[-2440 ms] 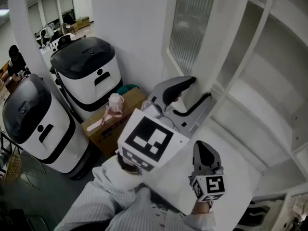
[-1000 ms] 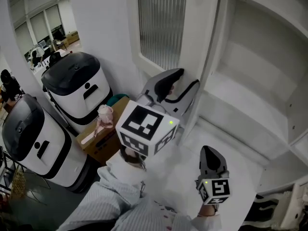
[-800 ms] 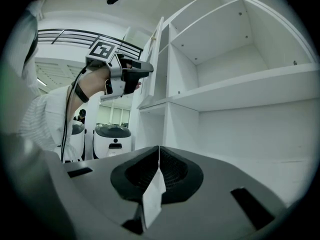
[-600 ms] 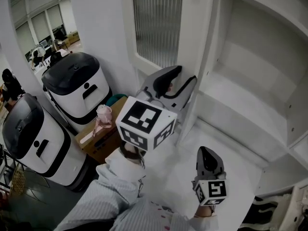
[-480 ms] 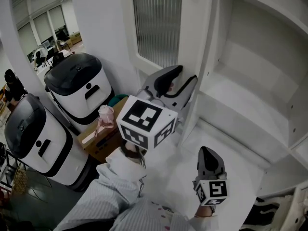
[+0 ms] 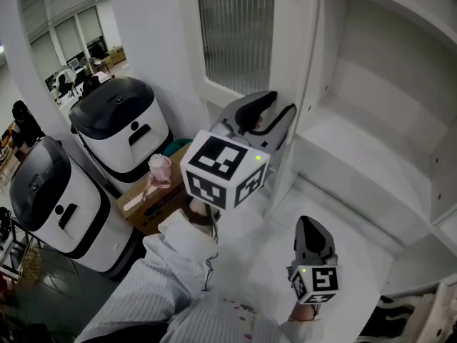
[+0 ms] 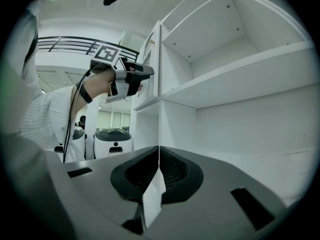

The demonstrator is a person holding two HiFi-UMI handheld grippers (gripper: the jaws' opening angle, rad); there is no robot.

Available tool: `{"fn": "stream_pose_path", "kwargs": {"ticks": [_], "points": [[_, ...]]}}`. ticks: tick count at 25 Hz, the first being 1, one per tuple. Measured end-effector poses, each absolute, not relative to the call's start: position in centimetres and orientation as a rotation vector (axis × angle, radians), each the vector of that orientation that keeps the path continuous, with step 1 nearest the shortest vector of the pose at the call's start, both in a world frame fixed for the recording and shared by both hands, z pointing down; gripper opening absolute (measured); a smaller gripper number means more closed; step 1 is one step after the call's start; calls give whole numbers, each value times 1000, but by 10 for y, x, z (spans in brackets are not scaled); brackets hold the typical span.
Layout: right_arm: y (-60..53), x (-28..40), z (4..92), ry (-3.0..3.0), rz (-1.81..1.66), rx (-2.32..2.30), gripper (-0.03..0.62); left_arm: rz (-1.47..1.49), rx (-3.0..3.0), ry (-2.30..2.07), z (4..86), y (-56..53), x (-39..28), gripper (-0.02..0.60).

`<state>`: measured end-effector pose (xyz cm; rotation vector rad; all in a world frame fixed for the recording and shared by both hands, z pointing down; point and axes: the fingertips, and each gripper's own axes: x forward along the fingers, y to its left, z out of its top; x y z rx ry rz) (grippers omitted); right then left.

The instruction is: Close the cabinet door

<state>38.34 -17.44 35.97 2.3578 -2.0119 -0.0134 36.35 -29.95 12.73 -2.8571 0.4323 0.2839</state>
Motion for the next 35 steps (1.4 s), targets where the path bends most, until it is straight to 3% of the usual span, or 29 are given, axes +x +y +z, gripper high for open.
{"fn": "stream_pose_path", "kwargs": {"ticks": [6, 25, 26, 27, 35], "points": [[-172, 391, 360, -1993, -12, 2374, 14, 306, -2865, 469, 128, -308, 367, 107], [-176, 394, 360, -1953, -10, 2388, 14, 316, -2825, 510, 127, -315, 374, 69], [-177, 393, 359, -1953, -10, 2386, 14, 308, -2811, 526, 127, -317, 373, 60], [-178, 391, 359, -1953, -10, 2384, 14, 297, -2796, 541, 129, -318, 372, 11], [-195, 370, 355, -1968, -4, 2362, 14, 242, -2805, 532, 150, -321, 336, 11]]}}
